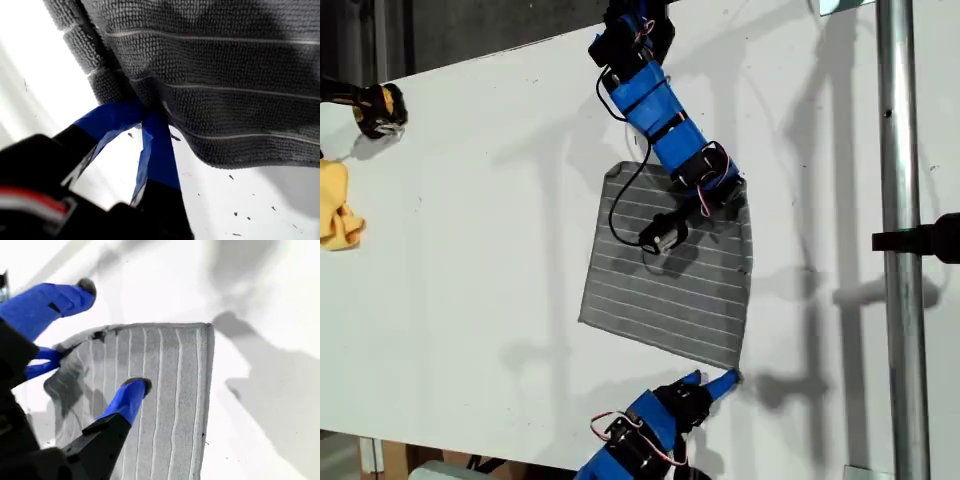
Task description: Grasp corners of a towel and fold twice.
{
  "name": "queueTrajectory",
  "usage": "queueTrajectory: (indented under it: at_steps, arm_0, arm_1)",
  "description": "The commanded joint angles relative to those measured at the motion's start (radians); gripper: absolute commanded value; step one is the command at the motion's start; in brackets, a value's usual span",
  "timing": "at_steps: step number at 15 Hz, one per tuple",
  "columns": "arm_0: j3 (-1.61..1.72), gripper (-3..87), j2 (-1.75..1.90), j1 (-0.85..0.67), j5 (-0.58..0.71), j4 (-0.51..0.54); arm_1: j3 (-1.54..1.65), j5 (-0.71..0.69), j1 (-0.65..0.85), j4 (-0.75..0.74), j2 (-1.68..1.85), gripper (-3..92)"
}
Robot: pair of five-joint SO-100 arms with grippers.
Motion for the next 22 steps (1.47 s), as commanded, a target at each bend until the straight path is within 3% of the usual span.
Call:
queueTrajectory:
  at_steps: [1,19,22]
  arm_0:
    - [-0.092,32.9,-0.049,-0.041,0.02,0.034]
    - [-0.043,28.2,-0.548,0.008,-0.216,-0.189]
    - [-0.069,20.3,-0.595,-0.02,-0.218,-0.186]
  arm_1:
    - [-0.005,-0.011,0.009,-0.008,0.092,-0.1]
    - [0.017,-0.003,0.009,-0.012,0.107,-0.1]
    - [0.017,-0.003,0.008,-0.014,0.107,-0.1]
